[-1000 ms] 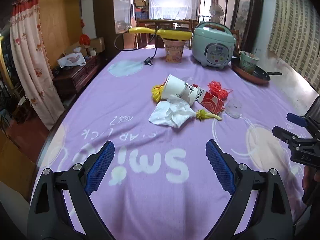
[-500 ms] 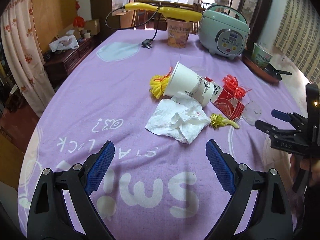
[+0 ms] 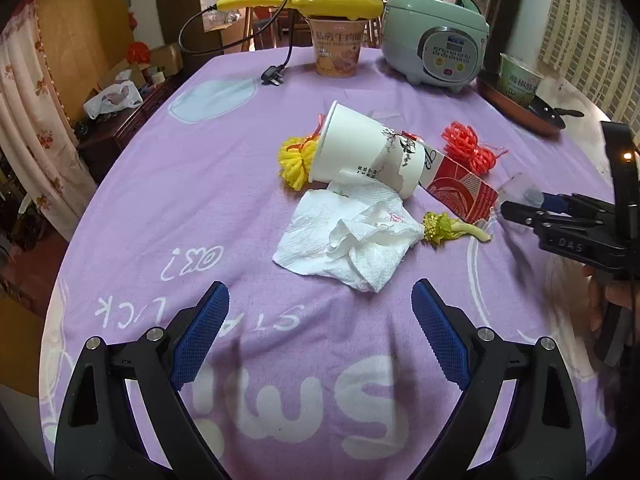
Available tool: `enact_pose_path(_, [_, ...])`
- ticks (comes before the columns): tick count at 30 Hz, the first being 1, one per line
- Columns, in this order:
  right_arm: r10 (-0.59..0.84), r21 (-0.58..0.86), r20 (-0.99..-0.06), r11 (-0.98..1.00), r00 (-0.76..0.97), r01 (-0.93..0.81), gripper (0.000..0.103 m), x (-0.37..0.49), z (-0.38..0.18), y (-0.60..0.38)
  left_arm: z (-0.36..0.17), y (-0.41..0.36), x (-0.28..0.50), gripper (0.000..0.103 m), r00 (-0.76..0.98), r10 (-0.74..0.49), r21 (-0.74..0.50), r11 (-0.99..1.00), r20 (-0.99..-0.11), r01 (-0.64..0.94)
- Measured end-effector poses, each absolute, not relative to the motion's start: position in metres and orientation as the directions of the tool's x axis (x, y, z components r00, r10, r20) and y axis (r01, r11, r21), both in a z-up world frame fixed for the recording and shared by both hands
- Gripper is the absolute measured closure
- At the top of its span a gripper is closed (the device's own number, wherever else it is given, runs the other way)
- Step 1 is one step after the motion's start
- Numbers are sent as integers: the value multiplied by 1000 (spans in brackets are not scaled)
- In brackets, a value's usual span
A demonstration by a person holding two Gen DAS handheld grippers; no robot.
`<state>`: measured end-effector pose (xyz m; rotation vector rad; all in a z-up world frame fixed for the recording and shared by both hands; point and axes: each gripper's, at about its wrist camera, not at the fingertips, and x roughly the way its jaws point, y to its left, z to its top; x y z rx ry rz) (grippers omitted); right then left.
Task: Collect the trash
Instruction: 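Move both tools back over the table toward the remaining trash, then grasp the white tissue with the left tool while the right tool grasps the clear plastic cup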
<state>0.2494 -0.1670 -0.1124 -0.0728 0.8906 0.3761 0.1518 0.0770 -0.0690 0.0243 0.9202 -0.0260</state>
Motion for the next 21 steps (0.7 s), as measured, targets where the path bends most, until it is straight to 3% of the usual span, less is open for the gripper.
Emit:
enact_pose_path(14, [375, 206, -724, 918, 578, -337, 46, 229, -103, -191, -99, 52, 196, 15, 569, 71, 135, 988, -820, 71])
enact_pose_path(15, [381, 212, -722, 916, 578, -340, 46, 228, -103, -191, -100, 50, 198, 21, 569, 81, 148, 986, -819, 71])
enact_pose_path(16, [392, 221, -719, 912, 574, -345, 46, 227, -102, -191, -102, 49, 200, 35, 566, 88, 156, 985, -820, 74])
enact_pose_path(19, [404, 226, -714, 906, 572, -358, 46, 225, -100, -190, -102, 47, 202, 62, 550, 54, 122, 989, -833, 88])
enact_pose_path(20, [407, 228, -713, 904, 571, -361, 46, 225, -100, -190, -101, 47, 201, 68, 550, 47, 115, 989, -834, 90])
enact_pose_path(21, [410, 228, -712, 903, 571, -364, 46, 225, -99, -190, -100, 46, 200, 81, 553, 44, 115, 989, -832, 95])
